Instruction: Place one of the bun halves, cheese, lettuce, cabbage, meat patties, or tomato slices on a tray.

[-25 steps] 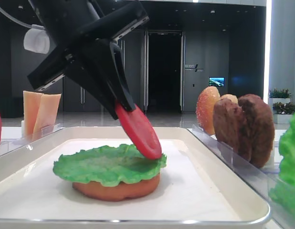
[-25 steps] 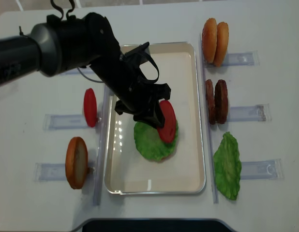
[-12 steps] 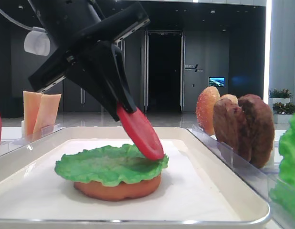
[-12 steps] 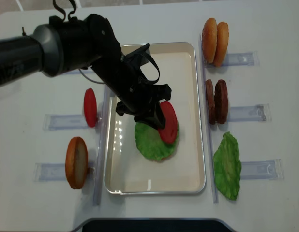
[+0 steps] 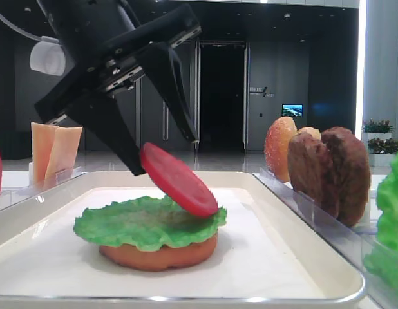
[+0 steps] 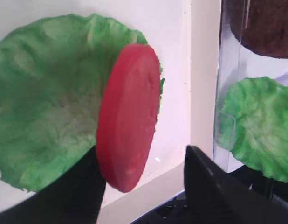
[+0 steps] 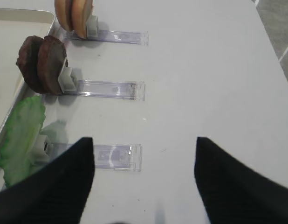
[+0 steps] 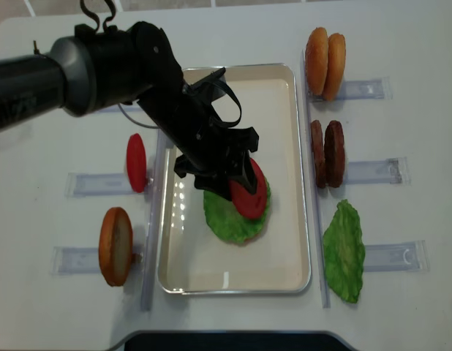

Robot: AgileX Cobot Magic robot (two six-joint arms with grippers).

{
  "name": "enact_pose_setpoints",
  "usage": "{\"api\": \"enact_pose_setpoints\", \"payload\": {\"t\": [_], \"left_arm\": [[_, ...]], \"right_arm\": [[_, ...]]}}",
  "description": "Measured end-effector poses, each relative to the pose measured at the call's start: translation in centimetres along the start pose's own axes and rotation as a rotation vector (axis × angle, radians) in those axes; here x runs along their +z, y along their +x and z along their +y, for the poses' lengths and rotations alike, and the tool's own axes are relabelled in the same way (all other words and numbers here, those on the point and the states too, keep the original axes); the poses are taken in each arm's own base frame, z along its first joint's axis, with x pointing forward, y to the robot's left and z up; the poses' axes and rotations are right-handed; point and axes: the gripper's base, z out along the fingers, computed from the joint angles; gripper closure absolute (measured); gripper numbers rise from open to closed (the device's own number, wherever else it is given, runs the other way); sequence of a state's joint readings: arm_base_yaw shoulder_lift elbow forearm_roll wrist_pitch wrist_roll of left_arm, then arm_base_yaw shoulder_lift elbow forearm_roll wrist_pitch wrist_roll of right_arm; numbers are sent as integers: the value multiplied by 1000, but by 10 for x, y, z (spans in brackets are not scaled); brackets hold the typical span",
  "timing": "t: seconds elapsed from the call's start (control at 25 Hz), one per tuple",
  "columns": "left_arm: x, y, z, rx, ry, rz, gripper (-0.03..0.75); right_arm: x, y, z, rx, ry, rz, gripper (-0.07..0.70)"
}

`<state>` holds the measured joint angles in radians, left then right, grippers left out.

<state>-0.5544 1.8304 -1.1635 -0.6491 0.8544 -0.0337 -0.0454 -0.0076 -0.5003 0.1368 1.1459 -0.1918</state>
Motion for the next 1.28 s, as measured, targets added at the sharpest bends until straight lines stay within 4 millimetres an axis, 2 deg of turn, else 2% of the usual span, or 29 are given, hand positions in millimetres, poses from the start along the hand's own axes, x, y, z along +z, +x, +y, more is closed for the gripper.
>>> {"api": "enact_pose_setpoints", "payload": {"t": [0.12, 0.44, 0.8, 0.96, 1.28], "left_arm": [[-2, 1, 0, 4, -5, 8, 281], [-20, 9, 3, 6, -75, 25, 275], [-56, 15, 8, 11, -146, -29, 273], [-74, 19, 14, 50, -239, -27, 269], [-112, 7, 4, 150, -384, -68, 156]], "right_arm": [[0, 0, 0, 0, 0, 0, 161], [0, 0, 0, 0, 0, 0, 161], [0, 0, 0, 0, 0, 0, 161], [0, 0, 0, 0, 0, 0, 161], [0, 0, 0, 0, 0, 0, 161]]}}
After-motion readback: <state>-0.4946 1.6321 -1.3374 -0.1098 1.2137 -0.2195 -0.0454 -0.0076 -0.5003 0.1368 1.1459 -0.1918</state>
